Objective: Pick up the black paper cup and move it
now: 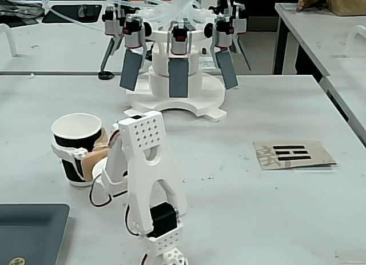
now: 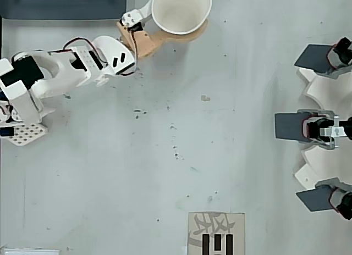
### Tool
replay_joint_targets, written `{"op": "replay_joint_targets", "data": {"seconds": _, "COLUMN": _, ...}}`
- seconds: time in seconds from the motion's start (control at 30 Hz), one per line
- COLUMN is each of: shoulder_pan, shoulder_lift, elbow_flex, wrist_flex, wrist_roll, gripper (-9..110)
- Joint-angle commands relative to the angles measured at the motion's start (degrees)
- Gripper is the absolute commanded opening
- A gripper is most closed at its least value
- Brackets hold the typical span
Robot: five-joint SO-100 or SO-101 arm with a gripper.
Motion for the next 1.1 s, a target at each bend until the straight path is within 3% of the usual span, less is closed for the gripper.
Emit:
{"op": "replay_joint_targets", "data": {"seconds": 0.0, "shoulder_pan": -0.2, "shoulder_lift": 2.3, "elbow_flex": -1.9, "wrist_flex": -2.8, "wrist_roll": 0.4, "gripper": 6}}
{"op": "replay_joint_targets", "data": {"seconds": 0.33, "shoulder_pan": 2.9, "shoulder_lift": 8.2, "elbow_flex": 2.5, "wrist_flex": -9.1, "wrist_roll": 0.4, "gripper": 10}}
{"op": "replay_joint_targets", "data": {"seconds": 1.07, "shoulder_pan": 7.4, "shoulder_lift": 25.5, "elbow_flex": 21.4, "wrist_flex": -9.7, "wrist_roll": -0.1, "gripper": 9}}
